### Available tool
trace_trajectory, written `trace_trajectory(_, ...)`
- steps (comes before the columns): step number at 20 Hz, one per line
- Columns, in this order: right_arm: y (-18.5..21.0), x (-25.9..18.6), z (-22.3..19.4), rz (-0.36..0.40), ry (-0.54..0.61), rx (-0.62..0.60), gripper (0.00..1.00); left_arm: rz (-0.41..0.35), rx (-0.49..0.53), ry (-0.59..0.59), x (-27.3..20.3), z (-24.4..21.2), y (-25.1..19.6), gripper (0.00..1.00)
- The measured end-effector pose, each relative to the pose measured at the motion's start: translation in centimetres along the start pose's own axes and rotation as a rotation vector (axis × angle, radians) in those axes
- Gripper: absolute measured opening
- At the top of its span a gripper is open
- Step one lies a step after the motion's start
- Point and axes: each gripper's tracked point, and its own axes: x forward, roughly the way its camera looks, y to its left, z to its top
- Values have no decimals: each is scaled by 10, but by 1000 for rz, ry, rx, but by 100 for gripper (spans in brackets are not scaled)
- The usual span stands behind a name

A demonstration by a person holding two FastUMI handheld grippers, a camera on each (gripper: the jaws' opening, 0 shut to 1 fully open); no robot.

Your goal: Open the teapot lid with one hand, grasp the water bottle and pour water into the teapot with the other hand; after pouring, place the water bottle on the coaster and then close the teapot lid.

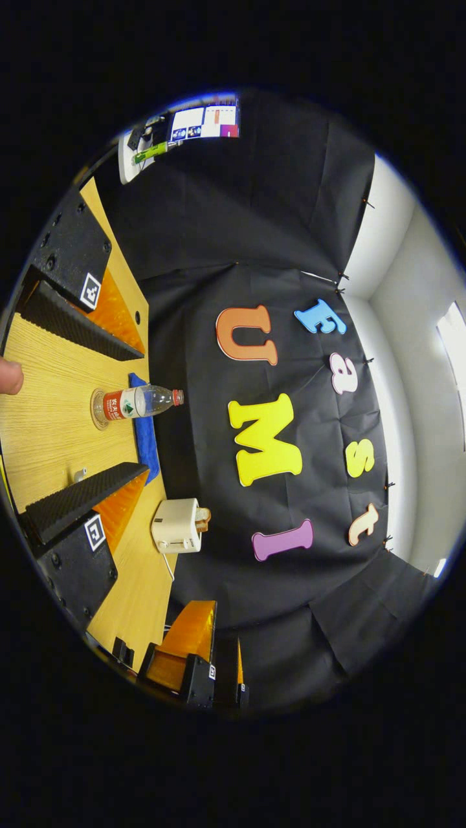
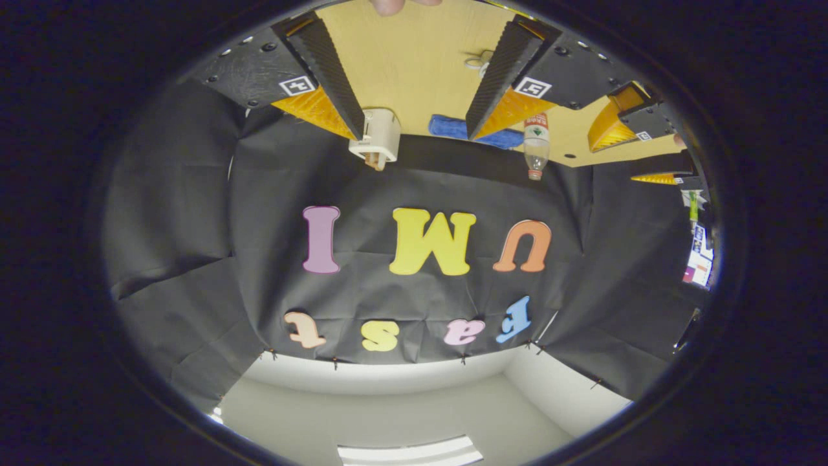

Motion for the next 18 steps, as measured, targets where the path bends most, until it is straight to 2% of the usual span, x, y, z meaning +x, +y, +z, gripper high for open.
trace_trajectory(4,5,1,3,-6,10,58,95,19,-55,35,0,-5,12,98)
trace_trajectory(10,26,6,1,29,27,52,97,41,-82,16,-1,2,28,99)
trace_trajectory(18,26,3,4,20,25,48,95,48,-99,32,-1,-1,33,99)
